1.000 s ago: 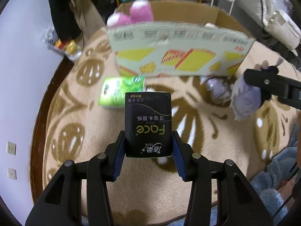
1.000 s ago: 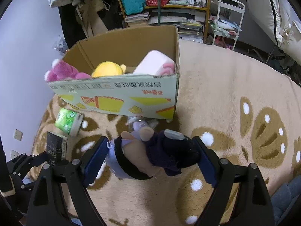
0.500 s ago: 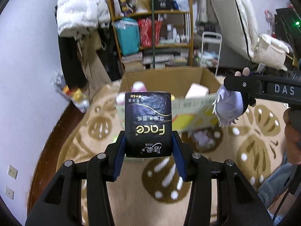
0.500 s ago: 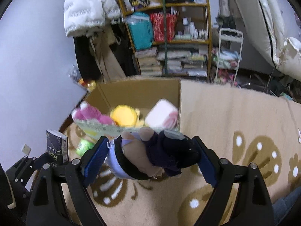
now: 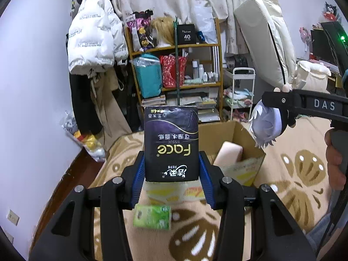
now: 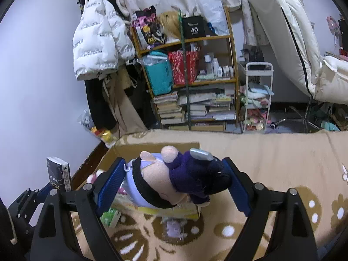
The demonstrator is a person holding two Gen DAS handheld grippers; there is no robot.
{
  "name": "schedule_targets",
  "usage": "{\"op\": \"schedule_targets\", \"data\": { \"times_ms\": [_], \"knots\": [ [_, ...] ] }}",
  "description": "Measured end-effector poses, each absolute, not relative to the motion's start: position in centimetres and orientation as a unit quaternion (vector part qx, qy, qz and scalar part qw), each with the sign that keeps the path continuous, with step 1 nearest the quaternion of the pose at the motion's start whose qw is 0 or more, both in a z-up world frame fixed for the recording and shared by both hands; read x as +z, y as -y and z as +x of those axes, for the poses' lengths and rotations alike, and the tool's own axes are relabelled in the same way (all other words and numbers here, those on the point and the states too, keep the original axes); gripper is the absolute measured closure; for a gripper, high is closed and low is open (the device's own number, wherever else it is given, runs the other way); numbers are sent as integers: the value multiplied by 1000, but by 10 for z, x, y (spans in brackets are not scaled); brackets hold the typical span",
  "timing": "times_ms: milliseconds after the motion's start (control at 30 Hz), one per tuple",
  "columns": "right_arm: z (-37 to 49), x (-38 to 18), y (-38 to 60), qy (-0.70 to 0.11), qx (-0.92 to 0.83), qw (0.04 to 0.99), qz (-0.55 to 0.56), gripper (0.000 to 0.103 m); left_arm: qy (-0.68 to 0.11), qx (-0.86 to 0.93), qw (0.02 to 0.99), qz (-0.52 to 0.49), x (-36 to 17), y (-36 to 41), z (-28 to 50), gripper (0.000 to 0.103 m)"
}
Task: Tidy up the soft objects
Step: 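Lift the tissue pack and doll with both tools over the box, then open both tools to drop the tissue pack and doll into the box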
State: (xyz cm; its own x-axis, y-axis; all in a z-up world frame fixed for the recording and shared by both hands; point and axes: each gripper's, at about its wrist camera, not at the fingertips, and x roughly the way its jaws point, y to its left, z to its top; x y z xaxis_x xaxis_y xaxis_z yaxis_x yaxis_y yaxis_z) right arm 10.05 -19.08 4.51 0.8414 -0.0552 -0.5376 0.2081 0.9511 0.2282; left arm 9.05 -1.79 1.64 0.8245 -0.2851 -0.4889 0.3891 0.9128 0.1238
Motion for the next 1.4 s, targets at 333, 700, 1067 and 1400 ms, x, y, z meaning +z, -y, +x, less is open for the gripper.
{"op": "schedule_targets", "data": {
  "times_ms": [333, 700, 1067, 1400],
  "knots": [
    [117, 47, 195, -233, -68, 960, 138, 10, -216, -188, 951, 115, 22, 35, 120, 57],
    [143, 17, 196, -272, -51, 951, 140, 10, -257, -200, 938, 118, -5, 48, 142, 57],
    [155, -6, 200, -308, -34, 937, 163, 10, -301, -213, 923, 106, -31, 56, 155, 57],
    [159, -21, 207, -343, -53, 922, 172, 9, -309, -209, 921, 114, -33, 58, 154, 41]
  ]
}}
